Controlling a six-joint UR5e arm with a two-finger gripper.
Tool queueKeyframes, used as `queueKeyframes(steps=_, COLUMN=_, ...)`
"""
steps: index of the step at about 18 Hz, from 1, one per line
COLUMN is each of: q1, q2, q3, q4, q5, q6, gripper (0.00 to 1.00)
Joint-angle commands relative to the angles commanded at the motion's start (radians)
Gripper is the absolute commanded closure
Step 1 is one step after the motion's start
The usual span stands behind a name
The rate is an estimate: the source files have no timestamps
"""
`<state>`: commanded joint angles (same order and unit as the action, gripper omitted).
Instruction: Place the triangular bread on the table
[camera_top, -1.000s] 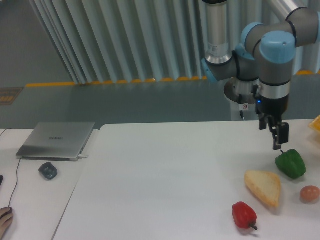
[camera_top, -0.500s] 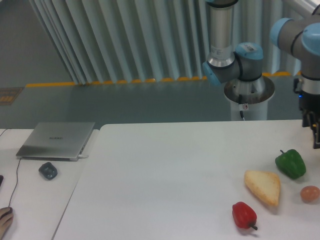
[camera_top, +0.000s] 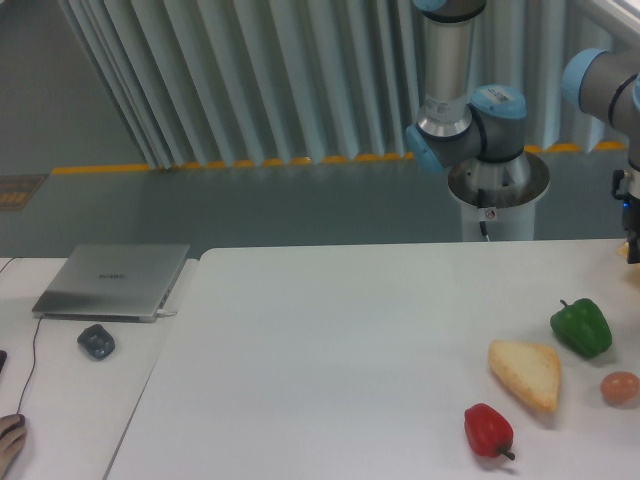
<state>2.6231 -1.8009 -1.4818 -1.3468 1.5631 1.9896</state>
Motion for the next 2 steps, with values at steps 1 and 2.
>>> queueKeyframes(steps=1, q1=0.000, q2=0.000, q3=0.000, q4=0.000, q5=0.000, q6=0.000, gripper=0.00)
queueKeyframes(steps=2, q1=0.000, q2=0.000, q3=0.000, q4=0.000, q5=0.000, q6=0.000, gripper=0.00)
